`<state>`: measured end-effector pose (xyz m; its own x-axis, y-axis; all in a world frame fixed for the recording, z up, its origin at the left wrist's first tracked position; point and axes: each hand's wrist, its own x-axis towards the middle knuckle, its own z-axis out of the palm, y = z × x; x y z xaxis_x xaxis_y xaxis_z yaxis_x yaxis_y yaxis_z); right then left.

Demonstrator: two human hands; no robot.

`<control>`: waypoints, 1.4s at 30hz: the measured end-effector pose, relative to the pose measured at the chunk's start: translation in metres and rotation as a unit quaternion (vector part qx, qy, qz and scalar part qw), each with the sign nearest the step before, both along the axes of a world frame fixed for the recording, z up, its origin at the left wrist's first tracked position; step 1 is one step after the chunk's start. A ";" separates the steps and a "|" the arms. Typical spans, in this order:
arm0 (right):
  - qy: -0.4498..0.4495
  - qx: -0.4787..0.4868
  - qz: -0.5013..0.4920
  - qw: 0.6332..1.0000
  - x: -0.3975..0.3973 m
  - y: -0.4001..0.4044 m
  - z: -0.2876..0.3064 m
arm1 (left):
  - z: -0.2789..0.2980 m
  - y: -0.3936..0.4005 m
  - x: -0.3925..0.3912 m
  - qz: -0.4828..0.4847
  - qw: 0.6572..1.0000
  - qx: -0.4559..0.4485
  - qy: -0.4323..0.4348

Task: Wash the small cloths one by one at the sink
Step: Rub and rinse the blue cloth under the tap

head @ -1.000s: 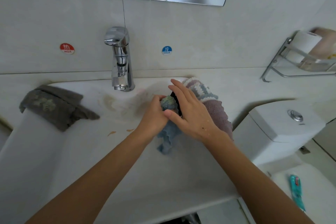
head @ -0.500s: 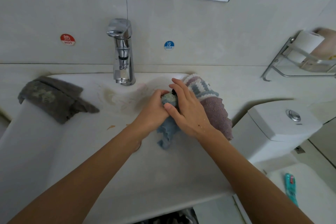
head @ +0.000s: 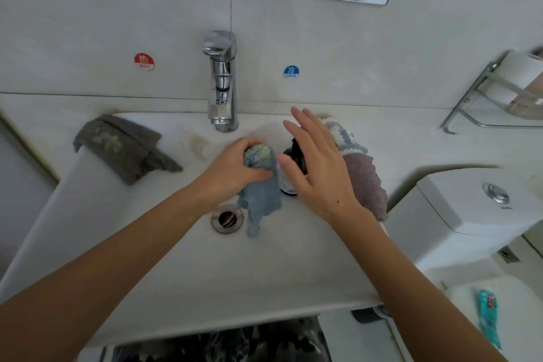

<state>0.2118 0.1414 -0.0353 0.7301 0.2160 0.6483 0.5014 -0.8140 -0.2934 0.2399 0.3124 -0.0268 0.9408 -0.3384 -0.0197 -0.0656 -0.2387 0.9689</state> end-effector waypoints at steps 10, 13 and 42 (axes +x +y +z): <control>0.404 0.101 0.049 0.908 0.024 0.054 -0.010 | -0.006 0.046 0.014 0.087 0.993 -0.056 0.064; 0.474 0.168 0.096 0.859 0.033 0.059 -0.017 | -0.014 0.054 0.018 0.081 0.993 -0.061 0.058; 0.387 0.513 0.034 0.765 0.036 0.050 -0.018 | -0.004 0.080 0.024 -0.036 0.998 0.051 0.029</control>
